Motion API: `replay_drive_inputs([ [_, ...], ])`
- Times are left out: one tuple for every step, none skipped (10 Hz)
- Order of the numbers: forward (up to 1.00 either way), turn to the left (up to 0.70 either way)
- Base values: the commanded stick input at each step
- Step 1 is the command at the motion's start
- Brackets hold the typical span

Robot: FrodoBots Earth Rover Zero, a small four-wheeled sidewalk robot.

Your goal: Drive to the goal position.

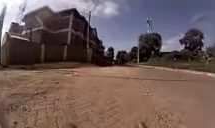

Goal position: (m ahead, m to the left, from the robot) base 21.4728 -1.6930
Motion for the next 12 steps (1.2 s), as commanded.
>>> replay_drive_inputs([
  [1.0, 0.0],
  [1.0, 0.0],
  [1.0, 0.0],
  [1.0, 0.0],
  [1.0, 0.0],
  [1.0, 0.0],
  [1.0, 0.0],
  [1.0, 0.0],
  [1.0, 0.0],
  [1.0, 0.0],
  [1.0, 0.0],
  [1.0, 0.0],
])
